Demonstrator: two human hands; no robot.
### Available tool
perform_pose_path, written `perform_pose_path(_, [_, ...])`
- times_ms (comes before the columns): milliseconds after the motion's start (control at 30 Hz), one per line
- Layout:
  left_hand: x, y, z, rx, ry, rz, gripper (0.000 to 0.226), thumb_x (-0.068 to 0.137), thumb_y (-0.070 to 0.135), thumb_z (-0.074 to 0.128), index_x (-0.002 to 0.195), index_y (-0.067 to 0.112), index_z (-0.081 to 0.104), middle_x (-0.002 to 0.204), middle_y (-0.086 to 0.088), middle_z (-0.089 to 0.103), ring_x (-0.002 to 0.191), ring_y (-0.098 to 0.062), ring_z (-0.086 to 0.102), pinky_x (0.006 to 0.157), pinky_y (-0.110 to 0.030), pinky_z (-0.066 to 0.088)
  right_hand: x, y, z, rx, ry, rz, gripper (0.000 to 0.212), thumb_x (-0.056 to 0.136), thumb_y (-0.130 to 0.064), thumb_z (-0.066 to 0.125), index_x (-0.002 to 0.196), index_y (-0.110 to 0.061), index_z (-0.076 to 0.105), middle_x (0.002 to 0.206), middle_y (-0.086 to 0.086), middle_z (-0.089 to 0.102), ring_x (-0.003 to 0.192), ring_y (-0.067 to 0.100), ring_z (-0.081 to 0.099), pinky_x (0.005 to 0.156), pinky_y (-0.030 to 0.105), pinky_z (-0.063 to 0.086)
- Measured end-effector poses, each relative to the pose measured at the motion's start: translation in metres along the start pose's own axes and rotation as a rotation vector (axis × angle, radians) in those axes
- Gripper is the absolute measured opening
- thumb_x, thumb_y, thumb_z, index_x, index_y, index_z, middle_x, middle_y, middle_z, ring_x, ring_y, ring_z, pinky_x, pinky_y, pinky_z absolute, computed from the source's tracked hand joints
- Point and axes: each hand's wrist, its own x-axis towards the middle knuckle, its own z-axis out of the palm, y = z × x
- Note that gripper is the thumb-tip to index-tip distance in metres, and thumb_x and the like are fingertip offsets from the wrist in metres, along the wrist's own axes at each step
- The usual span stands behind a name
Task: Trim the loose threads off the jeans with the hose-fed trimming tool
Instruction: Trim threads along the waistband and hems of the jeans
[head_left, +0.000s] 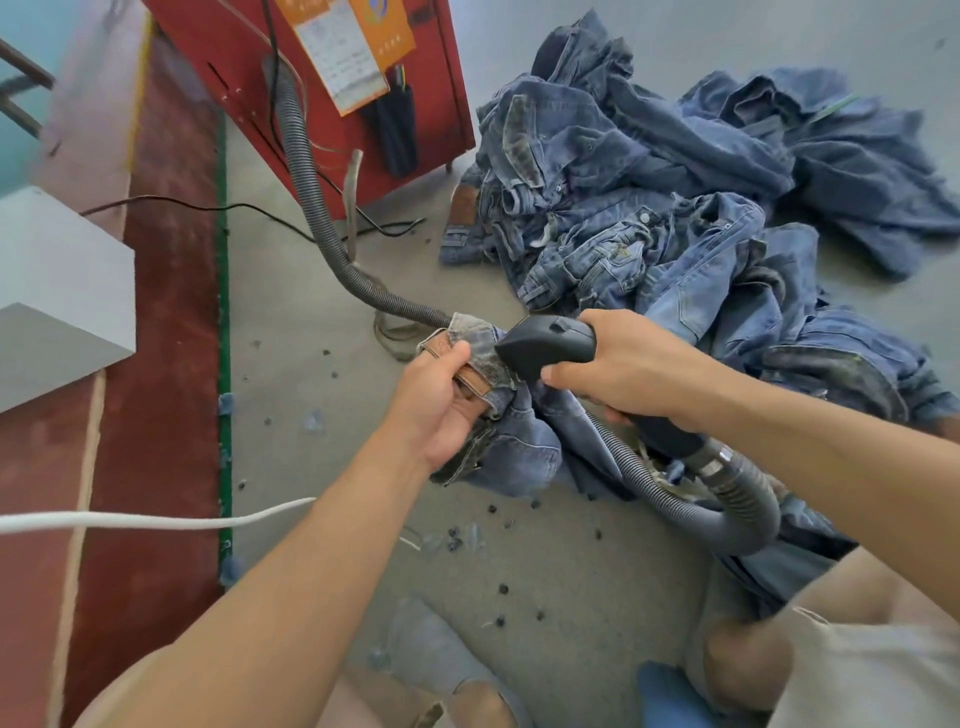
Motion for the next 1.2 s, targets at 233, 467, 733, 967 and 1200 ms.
perform_pose_path(233, [-0.002, -0.008, 0.006, 0.063, -0.032, -0.005, 0.027, 0.11, 0.009, 0.037, 0.124, 0.006, 0.061, 0.093, -0.01, 0.077, 0.075, -0.023, 0.074, 0.059, -0.034, 0.06, -0.004, 0.0, -0.007, 0.0, -0.068, 0.029, 0.032, 0.085, -0.04, 0.078, 0.098, -0.015, 0.063, 0.064, -0.001, 0.064, 0.048, 0.018, 0.06, 0.06, 0.04, 0.058])
perform_pose_path(467, [-0.008, -0.007, -0.009, 0.187, -0.142, 0.0, 0.032, 0.109, 0.003, 0.038, 0.134, 0.007, 0.059, 0.11, -0.01, 0.076, 0.094, -0.023, 0.076, 0.07, -0.036, 0.062, 0.008, 0.008, -0.014, 0.127, 0.01, 0.083, 0.034, 0.088, -0.038, 0.079, 0.099, -0.011, 0.06, 0.066, 0.006, 0.067, 0.048, 0.02, 0.061, 0.055, 0.035, 0.054])
perform_pose_path(733, [-0.014, -0.006, -0.01, 0.18, -0.253, -0.028, 0.032, 0.107, -0.004, 0.037, 0.128, -0.001, 0.061, 0.109, -0.016, 0.075, 0.098, -0.027, 0.074, 0.078, -0.038, 0.062, 0.012, 0.011, -0.016, 0.277, -0.067, 0.14, 0.033, 0.086, -0.031, 0.081, 0.1, -0.009, 0.061, 0.064, 0.009, 0.063, 0.045, 0.02, 0.054, 0.046, 0.031, 0.049])
perform_pose_path(967, [-0.009, 0.003, -0.022, 0.174, -0.288, 0.006, 0.032, 0.106, -0.004, 0.038, 0.124, 0.002, 0.064, 0.107, -0.012, 0.076, 0.095, -0.024, 0.074, 0.077, -0.036, 0.062, 0.009, 0.019, -0.04, 0.396, -0.282, 0.216, 0.025, 0.082, -0.03, 0.085, 0.095, -0.017, 0.068, 0.069, 0.007, 0.064, 0.047, 0.016, 0.051, 0.049, 0.03, 0.05])
perform_pose_path(1200, [-0.007, -0.001, -0.039, 0.167, -0.352, -0.039, 0.038, 0.099, -0.002, 0.046, 0.135, 0.002, 0.06, 0.122, -0.016, 0.071, 0.11, -0.029, 0.07, 0.097, -0.044, 0.058, 0.021, 0.022, -0.024, 0.507, -0.155, 0.244, 0.039, 0.086, -0.028, 0.083, 0.112, -0.006, 0.063, 0.066, 0.008, 0.06, 0.046, 0.017, 0.05, 0.047, 0.028, 0.047])
